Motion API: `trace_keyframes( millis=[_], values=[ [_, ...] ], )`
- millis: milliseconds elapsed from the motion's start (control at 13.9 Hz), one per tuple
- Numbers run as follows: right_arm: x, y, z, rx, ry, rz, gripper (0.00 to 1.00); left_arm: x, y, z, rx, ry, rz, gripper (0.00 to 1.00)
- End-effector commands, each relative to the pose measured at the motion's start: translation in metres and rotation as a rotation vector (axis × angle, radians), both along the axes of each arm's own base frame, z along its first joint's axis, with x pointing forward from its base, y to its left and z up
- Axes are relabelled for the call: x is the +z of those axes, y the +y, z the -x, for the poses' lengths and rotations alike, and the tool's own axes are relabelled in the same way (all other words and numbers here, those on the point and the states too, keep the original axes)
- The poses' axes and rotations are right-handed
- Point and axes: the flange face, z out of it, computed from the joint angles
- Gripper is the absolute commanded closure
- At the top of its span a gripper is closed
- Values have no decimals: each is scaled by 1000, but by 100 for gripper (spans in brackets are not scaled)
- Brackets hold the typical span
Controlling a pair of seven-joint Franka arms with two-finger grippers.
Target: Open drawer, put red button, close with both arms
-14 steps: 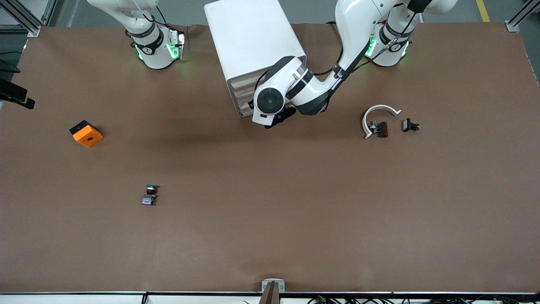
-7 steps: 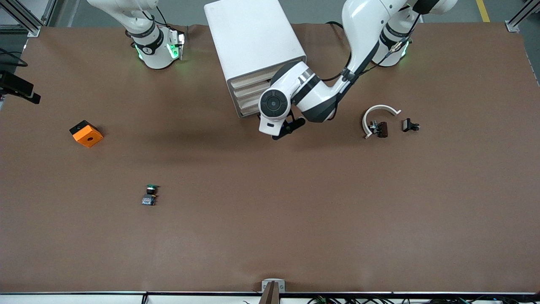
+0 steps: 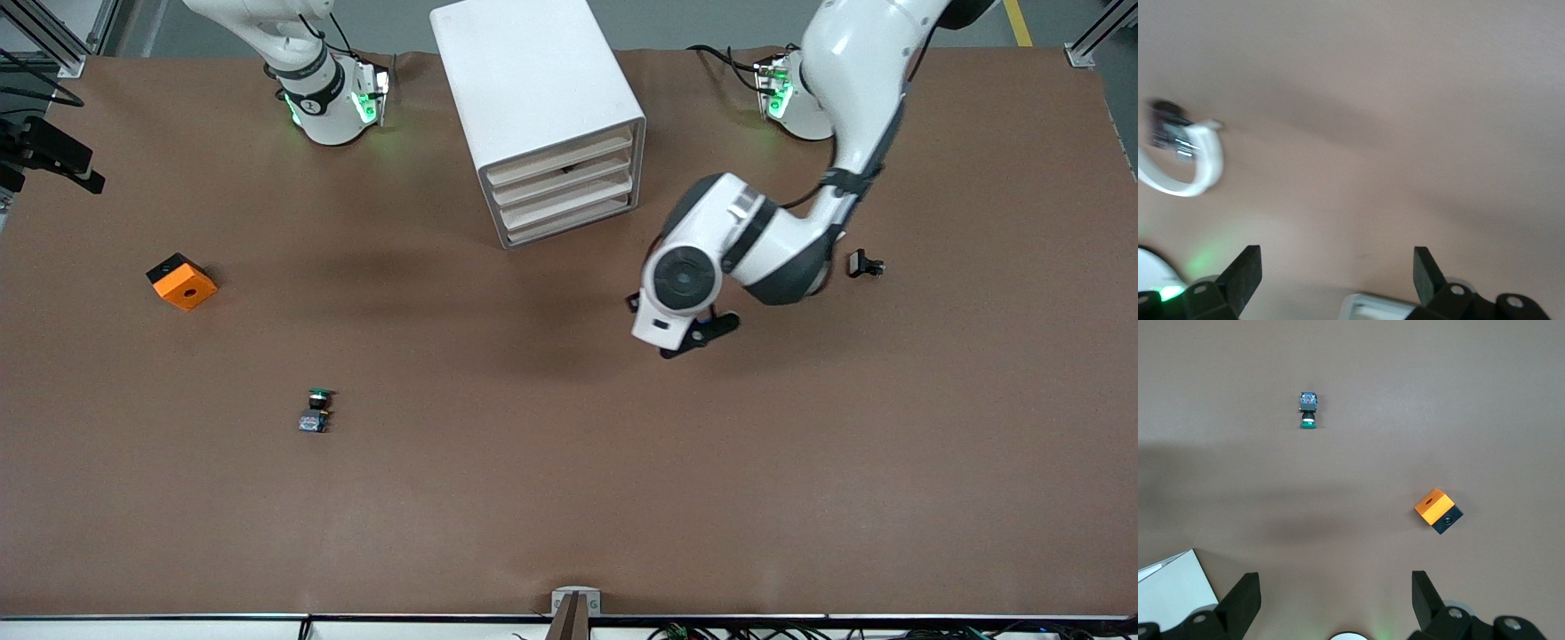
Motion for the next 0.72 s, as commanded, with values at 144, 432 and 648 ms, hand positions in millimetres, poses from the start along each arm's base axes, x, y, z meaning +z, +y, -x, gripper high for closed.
trace_keyframes(
  millis=[144,432,648],
  values=[
    [1,-6,16,-3,-14,-19,0,89,113,-18,-122,11,13,0],
    [4,-5,17,-2,-23,-18,0,142,206,-17,-241,28,93,0],
    [3,-5,17,-2,-25,-17,0,175,281,2,-298,3,135,0]
  ],
)
